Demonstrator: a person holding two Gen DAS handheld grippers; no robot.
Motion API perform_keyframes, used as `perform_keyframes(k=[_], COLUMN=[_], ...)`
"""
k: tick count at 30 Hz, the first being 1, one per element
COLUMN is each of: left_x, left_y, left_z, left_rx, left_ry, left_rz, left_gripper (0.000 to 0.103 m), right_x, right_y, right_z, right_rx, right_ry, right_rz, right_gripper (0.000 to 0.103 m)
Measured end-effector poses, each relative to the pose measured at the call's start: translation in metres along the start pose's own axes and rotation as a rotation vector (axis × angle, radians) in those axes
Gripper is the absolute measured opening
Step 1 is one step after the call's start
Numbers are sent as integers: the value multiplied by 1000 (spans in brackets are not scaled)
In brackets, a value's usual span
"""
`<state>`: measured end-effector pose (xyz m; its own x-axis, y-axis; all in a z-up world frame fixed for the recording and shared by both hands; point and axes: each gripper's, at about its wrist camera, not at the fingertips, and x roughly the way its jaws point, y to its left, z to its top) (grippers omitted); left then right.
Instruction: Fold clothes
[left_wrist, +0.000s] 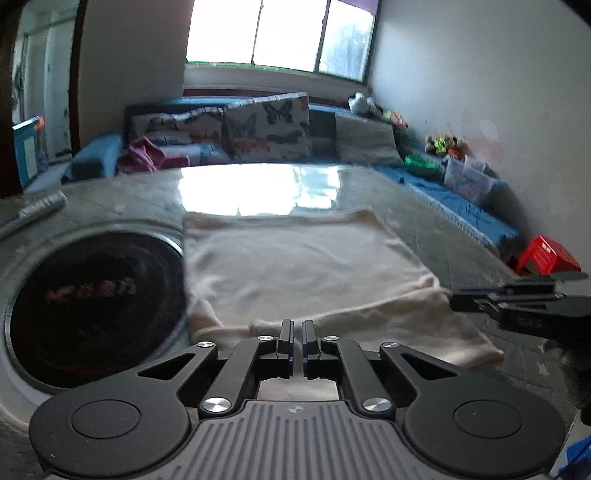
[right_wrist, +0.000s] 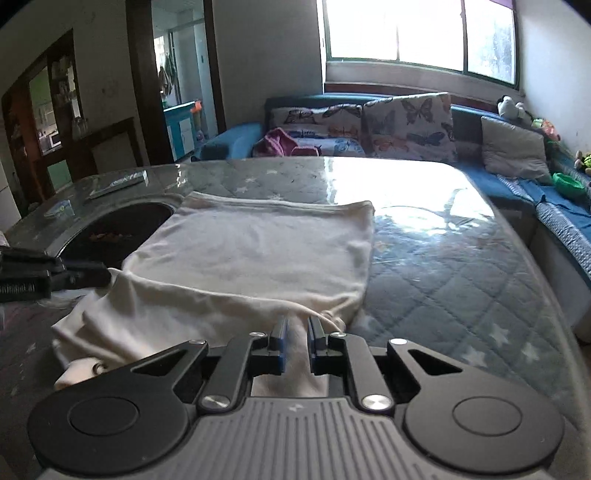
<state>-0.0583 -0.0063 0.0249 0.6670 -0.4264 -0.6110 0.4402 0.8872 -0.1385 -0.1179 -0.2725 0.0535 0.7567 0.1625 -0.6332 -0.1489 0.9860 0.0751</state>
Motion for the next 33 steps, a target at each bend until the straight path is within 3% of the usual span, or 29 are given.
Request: perform_keyframes(k=[5,9,13,16,19,22,25,27,31,33], left_x=[27,21,9,5,2,-8,-18,-22,-28,-29], left_y=[3,6,4,3,3,5,16,22,33,39], left_z=[-9,-8,-7,-12,-17,-19,-16,-12,-3,0], left_rx=[13,12,37,64,73,61,-34,-100,-237,-303], left_ry=[61,40,15,26,35,25,32,31,35,40], left_rz=[14,13,16,26,37,30,-22,-18,-4,-8], left_gripper=[5,7,19,30,31,41,49,55,84,91], right_x=[21,17,7,12,9,4,-2,-2,0,-3], right_y=[2,0,-1,-10,-10,-7,-3,2,11,13], right_z=[-1,0,2,-3,-4,-4,-3,-6,-13,-13], right_rx=[-7,-12,6,75,70,53,29,-8,-64,-61], right_ry=[30,28,17,64,62,53,46,48,59,50], right_rz=[-19,-13,20,92,81,70,68,39,-2,0], right_gripper=[10,10,11,11,10,12,12,12,14,18])
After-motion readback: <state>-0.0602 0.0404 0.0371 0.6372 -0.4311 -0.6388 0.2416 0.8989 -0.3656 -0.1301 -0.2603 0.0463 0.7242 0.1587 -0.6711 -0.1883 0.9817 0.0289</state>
